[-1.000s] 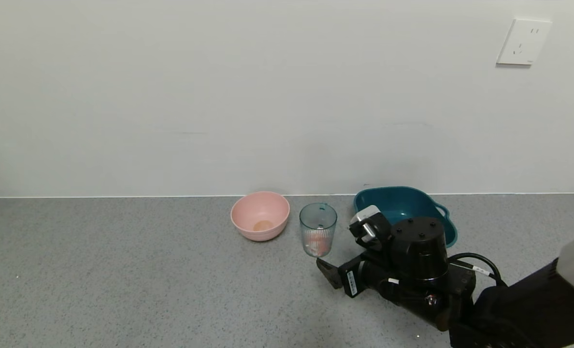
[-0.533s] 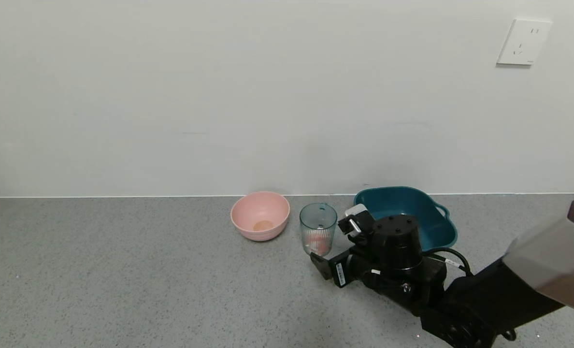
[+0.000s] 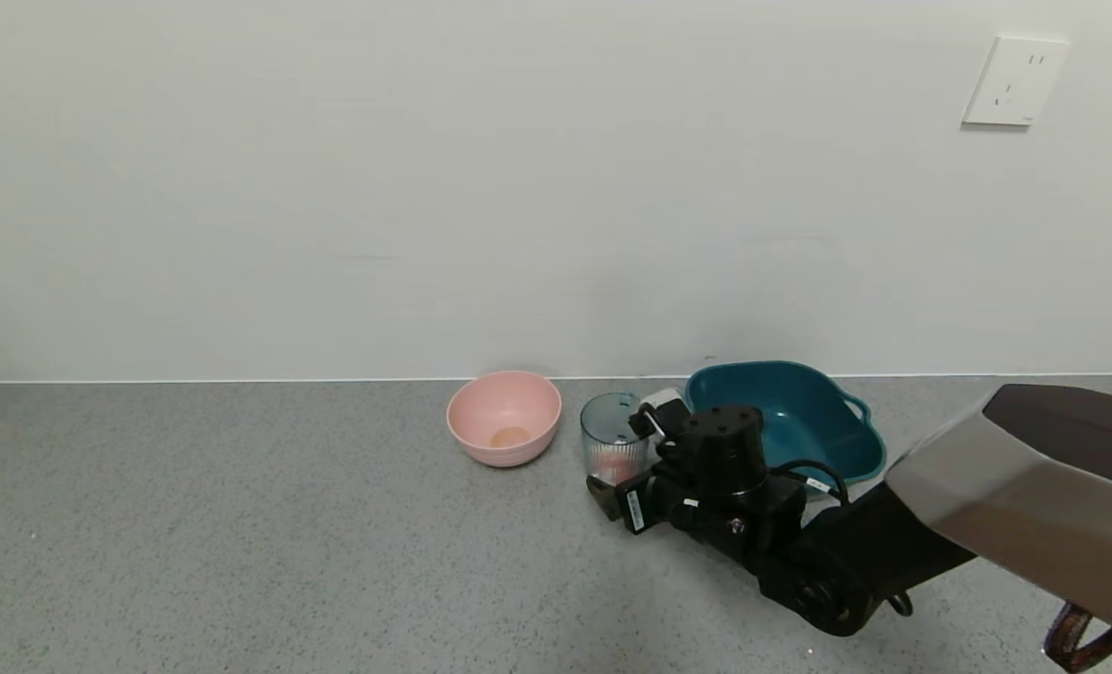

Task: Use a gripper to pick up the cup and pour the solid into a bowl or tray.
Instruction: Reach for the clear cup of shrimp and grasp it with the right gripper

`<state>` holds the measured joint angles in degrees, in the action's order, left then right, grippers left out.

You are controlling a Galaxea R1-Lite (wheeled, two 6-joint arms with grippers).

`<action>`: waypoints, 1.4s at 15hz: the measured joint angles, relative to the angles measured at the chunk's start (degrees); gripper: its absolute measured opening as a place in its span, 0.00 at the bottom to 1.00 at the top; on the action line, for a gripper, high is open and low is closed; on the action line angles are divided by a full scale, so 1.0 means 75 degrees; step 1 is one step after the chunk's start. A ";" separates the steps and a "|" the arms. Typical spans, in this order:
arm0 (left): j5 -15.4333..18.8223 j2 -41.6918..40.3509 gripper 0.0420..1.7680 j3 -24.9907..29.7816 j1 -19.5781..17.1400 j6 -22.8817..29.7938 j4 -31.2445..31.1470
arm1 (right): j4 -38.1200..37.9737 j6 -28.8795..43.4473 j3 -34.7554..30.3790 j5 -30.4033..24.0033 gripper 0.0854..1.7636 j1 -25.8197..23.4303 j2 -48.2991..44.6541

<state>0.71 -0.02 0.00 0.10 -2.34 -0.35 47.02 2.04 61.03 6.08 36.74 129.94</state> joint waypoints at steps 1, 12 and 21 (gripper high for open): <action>0.0000 0.0000 0.97 0.0000 0.0000 -0.0003 0.0003 | -0.0062 -0.0003 0.0143 0.0003 0.97 -0.0008 0.0088; 0.0000 0.0000 0.97 0.0000 0.0000 -0.0003 0.0003 | -0.1224 0.0010 0.1180 -0.0011 0.97 -0.0034 0.0336; 0.0000 0.0000 0.97 0.0000 0.0000 -0.0003 0.0000 | -0.1139 0.0011 0.1318 -0.0011 0.95 -0.0148 0.0426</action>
<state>0.71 -0.02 0.00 0.10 -2.36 -0.35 38.47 2.12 70.91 6.00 35.63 133.13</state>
